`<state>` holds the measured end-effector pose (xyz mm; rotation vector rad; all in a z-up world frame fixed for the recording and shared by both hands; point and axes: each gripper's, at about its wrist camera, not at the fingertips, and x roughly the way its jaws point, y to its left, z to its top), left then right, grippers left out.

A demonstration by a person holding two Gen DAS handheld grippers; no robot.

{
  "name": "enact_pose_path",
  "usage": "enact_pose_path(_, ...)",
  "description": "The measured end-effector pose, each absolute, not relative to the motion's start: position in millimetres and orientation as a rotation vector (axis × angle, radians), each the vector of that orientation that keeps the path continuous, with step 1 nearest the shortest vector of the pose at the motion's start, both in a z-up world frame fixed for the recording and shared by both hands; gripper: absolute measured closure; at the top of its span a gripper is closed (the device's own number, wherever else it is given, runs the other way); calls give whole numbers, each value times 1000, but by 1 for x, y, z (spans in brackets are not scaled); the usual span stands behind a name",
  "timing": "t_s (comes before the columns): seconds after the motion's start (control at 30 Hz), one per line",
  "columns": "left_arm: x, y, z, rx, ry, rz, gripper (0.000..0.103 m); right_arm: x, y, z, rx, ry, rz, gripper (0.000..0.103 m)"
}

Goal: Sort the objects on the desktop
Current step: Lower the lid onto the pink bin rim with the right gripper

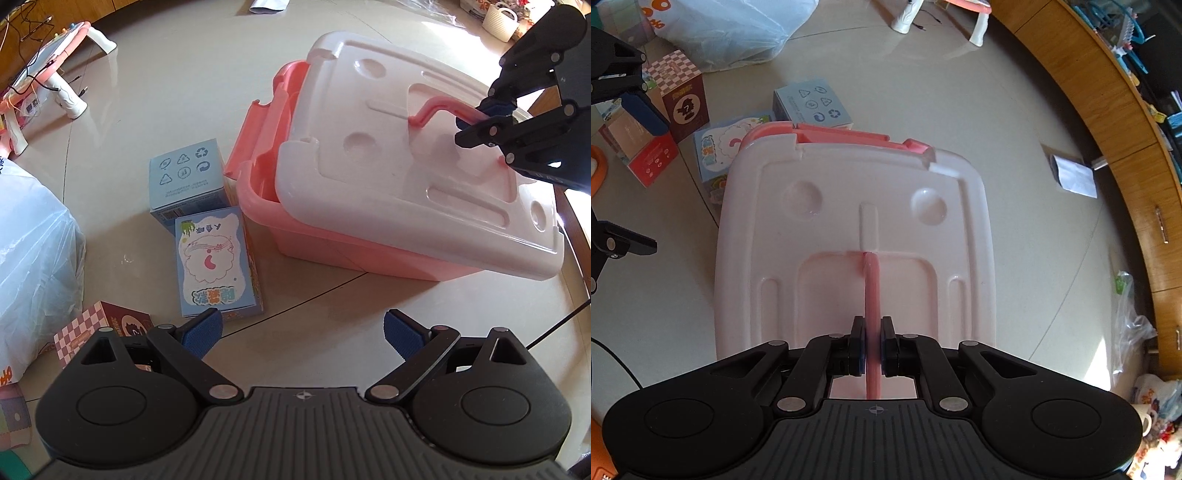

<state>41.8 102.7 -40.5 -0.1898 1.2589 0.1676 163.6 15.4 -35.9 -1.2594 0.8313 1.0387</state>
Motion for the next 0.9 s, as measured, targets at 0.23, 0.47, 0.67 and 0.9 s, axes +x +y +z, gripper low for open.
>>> enact_pose_path(0.23,40,110,-40,-194,1262,175,7,156,41,-44,-1319,802,1075,96)
enact_pose_path(0.47,38,119,-39,-214,1261,189,7,163,52,-50,-1311,825,1068,96)
enact_pose_path(0.67,38,120,-40,-215,1264,191,7,164,57,-54,-1310,843,1070,96)
enact_pose_path(0.9,38,122,-41,-204,1263,182,7,164,56,-53,-1301,844,1059,96)
